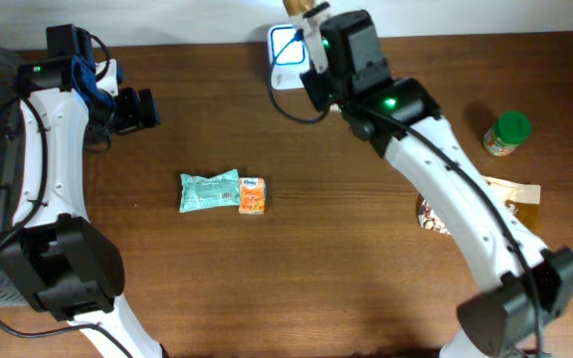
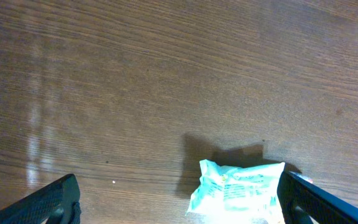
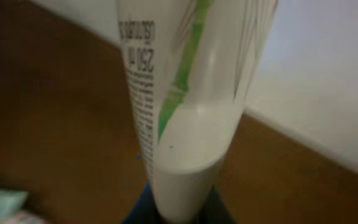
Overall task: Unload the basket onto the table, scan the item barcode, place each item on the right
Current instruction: 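Carry the tube right and drop it onto the rice bag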
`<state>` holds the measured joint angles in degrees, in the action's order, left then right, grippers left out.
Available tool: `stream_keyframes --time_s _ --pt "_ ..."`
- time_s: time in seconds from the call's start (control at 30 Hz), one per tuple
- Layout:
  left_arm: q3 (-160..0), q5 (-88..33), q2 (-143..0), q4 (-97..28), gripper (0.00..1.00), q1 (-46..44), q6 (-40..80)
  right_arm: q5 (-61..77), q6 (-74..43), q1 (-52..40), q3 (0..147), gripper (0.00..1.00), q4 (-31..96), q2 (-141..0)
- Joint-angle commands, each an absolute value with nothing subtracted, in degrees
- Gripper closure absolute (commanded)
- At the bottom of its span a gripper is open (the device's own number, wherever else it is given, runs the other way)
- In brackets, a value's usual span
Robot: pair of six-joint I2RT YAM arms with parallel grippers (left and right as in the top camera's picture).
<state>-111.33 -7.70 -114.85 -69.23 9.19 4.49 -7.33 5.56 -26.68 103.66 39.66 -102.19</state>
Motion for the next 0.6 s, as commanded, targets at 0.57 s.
stream_keyframes --time_s 0.57 --pt "-111.5 -8.1 -113.9 -69.1 0.01 9.6 4.2 69.4 35.1 -2.2 103.3 0.96 94.8 -97.9"
